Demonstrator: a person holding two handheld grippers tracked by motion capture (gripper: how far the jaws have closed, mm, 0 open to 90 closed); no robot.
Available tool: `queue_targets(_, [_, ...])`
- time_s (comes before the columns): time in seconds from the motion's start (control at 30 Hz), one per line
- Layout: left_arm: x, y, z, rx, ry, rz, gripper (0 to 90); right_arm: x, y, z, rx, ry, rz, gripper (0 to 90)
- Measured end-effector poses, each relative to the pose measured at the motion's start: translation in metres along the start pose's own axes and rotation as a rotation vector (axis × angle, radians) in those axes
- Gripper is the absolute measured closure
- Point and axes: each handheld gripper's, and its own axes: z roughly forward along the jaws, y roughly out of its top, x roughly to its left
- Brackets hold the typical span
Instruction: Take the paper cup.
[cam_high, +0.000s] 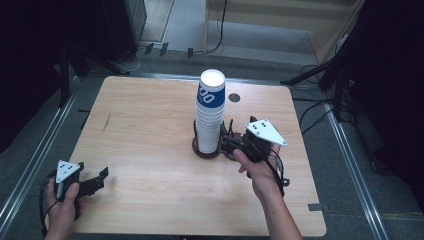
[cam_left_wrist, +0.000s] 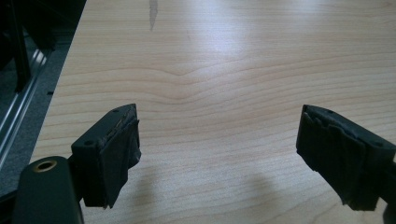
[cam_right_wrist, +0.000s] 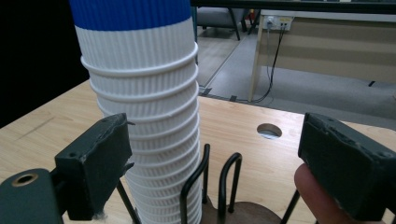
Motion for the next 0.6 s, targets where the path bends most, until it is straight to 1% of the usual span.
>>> queue_targets(0.17, [0.000,0.000,0.000,0.002,-0.001,0.000,14.5,0.005,0.005,0.003,-0.007,0.008,-0.009,9.2])
queue_targets(0.5, [0.000,0.000,0.000,0.006,0.002,0.000,14.5,0.014,0.015,0.010,-0.016,0.026,0.002,9.2])
queue_targets(0.6, [0.000,0.000,0.001,0.006,0.002,-0.001,14.5,0.018,0.018,0.012,-0.019,0.032,-0.003,9.2])
